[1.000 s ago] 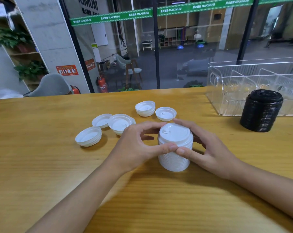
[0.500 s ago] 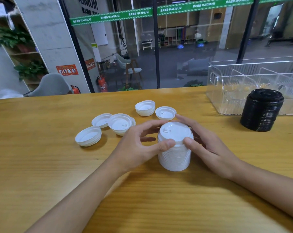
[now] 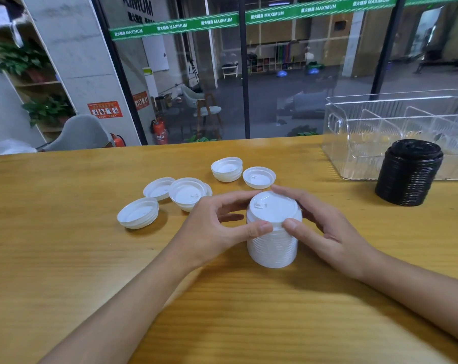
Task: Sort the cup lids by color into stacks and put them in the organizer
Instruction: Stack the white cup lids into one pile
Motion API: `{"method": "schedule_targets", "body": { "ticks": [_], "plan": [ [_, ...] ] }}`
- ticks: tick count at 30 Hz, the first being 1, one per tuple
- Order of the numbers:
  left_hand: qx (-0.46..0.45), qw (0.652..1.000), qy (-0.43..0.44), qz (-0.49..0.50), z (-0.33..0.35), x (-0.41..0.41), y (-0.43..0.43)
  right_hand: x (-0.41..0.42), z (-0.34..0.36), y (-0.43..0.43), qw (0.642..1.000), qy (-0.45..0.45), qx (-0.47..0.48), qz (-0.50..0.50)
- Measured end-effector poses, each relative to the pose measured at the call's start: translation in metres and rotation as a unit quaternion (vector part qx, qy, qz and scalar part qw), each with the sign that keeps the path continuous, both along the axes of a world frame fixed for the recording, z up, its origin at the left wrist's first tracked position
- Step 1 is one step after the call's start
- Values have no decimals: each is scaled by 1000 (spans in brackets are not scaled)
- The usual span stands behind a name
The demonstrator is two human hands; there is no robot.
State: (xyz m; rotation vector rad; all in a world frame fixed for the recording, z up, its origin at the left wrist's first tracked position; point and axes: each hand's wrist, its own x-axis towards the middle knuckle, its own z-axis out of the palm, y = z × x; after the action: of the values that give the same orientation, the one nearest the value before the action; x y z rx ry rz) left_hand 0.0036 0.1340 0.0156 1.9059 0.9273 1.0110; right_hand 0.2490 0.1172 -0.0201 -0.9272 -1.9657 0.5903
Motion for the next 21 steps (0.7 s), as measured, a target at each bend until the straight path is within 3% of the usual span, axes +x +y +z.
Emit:
{"method": "schedule_targets", "body": {
  "ticks": [10, 17, 21],
  "plan": [
    [-19, 1000, -16, -8, -2, 1, 0, -1, 2, -1, 999, -18, 27, 8],
    [-9, 1000, -6, -8, -3, 0, 0, -6, 4, -4, 987, -62, 151, -12],
    [-8, 1000, -5, -6, -3, -1, 2, -6, 4, -1, 984, -56, 170, -23]
  ]
}}
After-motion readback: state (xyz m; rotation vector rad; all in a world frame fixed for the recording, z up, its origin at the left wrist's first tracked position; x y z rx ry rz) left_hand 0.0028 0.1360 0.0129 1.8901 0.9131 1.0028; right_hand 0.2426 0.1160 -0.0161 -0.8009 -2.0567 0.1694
